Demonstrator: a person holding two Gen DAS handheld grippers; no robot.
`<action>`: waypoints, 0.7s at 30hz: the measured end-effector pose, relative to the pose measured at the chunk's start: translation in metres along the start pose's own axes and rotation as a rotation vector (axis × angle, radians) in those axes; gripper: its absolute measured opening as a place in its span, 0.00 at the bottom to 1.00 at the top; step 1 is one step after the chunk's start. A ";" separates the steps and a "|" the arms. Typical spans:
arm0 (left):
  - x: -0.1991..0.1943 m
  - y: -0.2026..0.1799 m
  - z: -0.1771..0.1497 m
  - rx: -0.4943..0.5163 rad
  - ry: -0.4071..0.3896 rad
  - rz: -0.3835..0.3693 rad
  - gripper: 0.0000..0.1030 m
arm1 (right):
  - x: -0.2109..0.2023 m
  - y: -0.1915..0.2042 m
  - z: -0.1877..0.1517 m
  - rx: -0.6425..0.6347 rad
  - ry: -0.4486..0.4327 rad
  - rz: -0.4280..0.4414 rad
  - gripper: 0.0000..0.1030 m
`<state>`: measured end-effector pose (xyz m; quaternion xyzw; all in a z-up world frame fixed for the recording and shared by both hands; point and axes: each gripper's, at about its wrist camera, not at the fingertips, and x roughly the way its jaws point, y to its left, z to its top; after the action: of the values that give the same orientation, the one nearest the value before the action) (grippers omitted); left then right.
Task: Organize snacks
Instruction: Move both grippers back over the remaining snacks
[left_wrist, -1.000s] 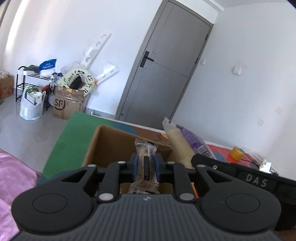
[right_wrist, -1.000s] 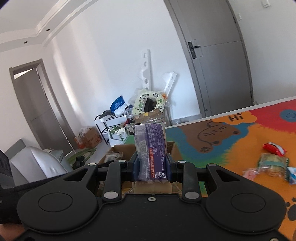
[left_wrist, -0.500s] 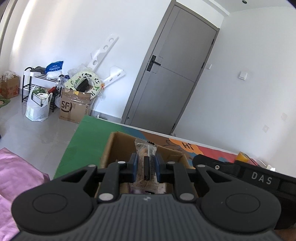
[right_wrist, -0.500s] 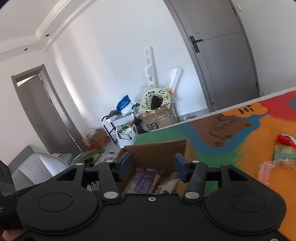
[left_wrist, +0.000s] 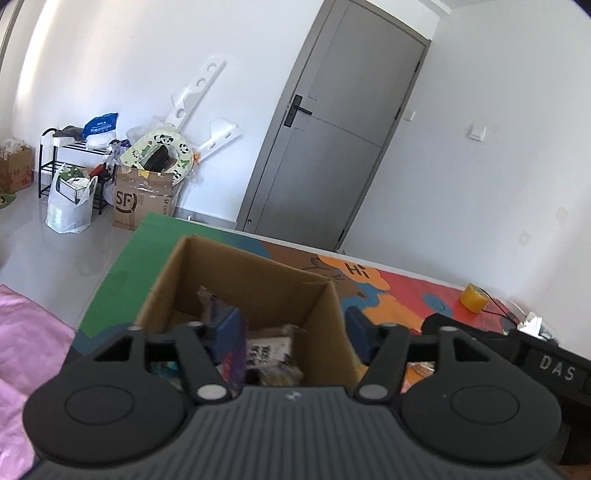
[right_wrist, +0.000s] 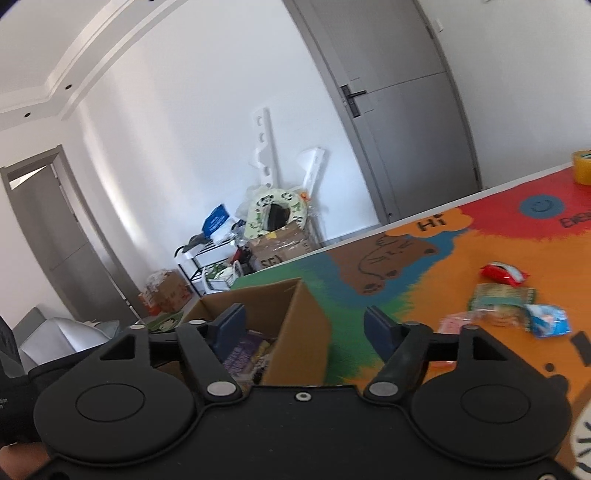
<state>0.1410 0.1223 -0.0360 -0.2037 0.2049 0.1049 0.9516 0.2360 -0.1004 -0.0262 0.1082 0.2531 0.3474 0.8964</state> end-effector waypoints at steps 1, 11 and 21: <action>0.000 -0.003 -0.002 0.002 0.003 -0.003 0.68 | -0.005 -0.003 -0.001 0.002 -0.006 -0.011 0.77; 0.001 -0.038 -0.023 0.032 0.080 -0.041 0.79 | -0.041 -0.043 -0.012 0.061 -0.023 -0.128 0.98; 0.005 -0.077 -0.032 0.098 0.109 -0.082 0.80 | -0.053 -0.083 -0.029 0.124 0.008 -0.202 1.00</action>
<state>0.1562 0.0403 -0.0384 -0.1707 0.2529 0.0445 0.9513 0.2343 -0.1971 -0.0610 0.1359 0.2874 0.2392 0.9174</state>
